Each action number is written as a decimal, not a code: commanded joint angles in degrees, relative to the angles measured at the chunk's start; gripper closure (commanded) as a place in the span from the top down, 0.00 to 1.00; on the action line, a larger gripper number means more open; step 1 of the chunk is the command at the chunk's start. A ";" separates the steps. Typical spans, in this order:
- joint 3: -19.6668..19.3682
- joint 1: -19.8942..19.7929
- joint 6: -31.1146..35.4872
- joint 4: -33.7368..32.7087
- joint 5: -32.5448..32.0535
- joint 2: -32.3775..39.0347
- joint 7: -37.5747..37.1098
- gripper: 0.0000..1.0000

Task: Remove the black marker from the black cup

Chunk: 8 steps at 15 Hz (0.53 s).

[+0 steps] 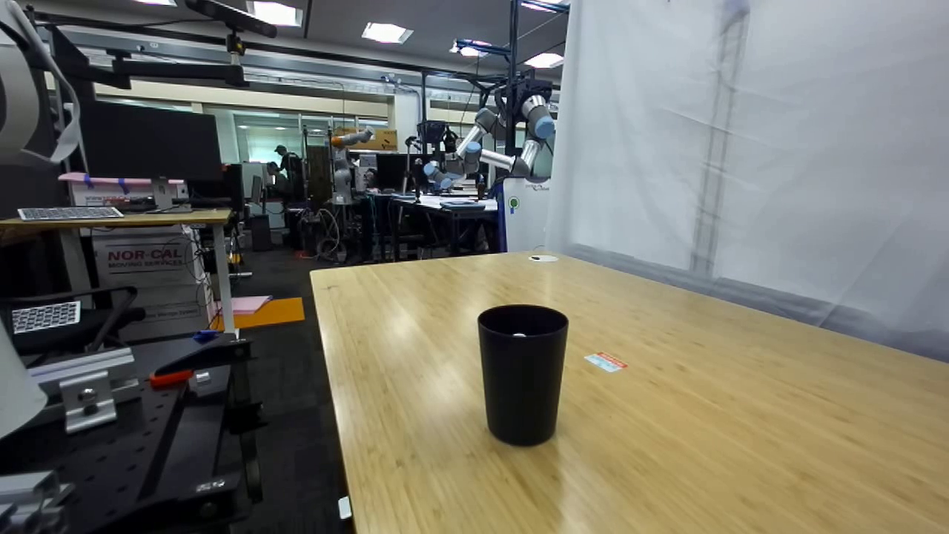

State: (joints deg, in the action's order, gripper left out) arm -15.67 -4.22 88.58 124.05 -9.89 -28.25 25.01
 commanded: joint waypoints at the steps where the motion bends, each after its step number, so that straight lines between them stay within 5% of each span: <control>1: 0.95 0.37 1.32 -1.31 -1.59 3.80 2.47 1.00; 8: 3.04 1.07 3.35 0.01 -6.06 9.34 7.53 1.00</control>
State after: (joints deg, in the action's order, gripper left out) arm -13.28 -2.86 91.40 124.07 -13.61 -20.19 29.83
